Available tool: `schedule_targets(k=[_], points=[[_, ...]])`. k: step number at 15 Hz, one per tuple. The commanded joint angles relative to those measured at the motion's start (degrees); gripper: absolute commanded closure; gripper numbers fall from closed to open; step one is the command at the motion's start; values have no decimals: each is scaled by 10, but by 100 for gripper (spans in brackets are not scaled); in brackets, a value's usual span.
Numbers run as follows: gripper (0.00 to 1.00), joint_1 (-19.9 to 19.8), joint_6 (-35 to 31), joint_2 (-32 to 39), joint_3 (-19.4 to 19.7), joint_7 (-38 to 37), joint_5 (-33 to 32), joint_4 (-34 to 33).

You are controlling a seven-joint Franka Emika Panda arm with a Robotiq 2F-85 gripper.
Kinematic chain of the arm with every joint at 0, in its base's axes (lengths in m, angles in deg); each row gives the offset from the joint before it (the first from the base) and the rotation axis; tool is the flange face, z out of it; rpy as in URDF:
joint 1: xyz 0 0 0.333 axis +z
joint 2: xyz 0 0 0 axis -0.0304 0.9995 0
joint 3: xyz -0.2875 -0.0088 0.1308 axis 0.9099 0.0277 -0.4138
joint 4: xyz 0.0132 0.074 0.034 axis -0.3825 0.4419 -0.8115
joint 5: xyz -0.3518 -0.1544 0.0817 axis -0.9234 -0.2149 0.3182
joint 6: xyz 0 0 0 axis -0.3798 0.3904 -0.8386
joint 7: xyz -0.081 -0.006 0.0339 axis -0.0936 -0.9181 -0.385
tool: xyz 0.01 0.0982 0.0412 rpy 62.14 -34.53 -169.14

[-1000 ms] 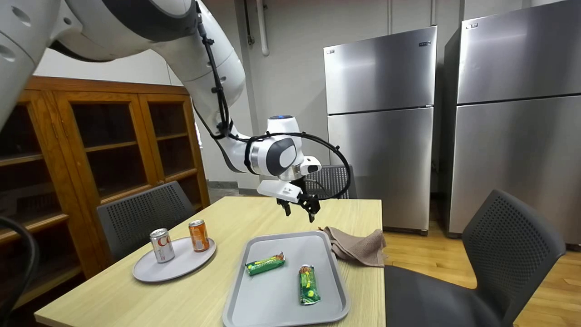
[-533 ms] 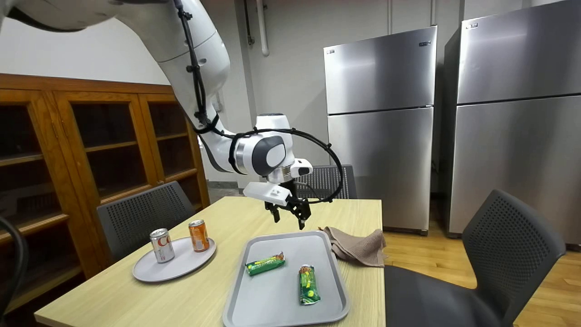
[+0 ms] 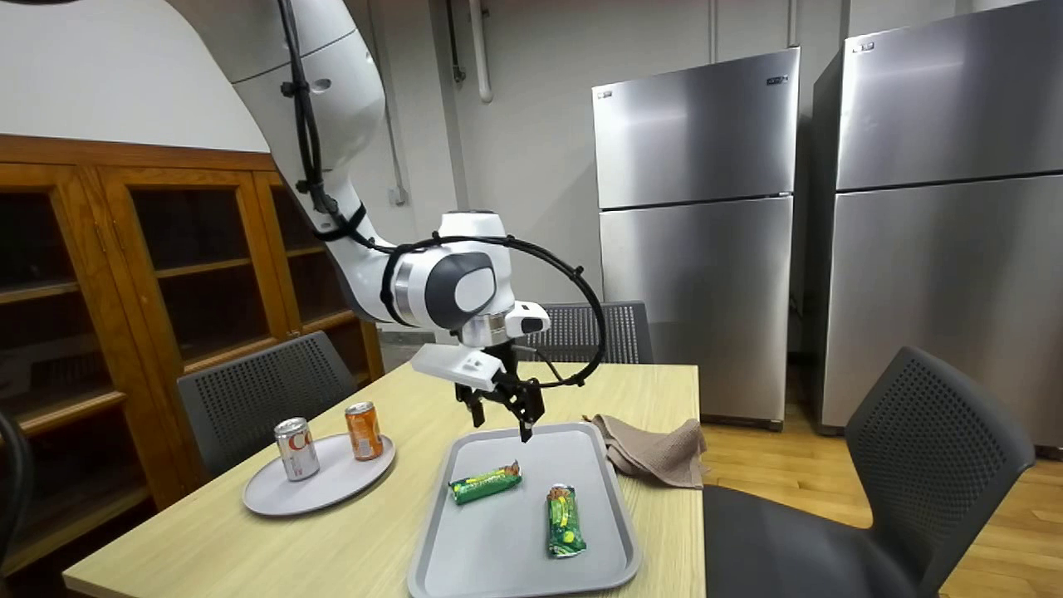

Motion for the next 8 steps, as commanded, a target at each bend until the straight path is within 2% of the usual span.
schedule_targets(k=[1, 8], points=[[0, 16, -6, -35, -1, -15, 7, 49], [0, 55, -28, -21, 4, -77, 2, 71]])
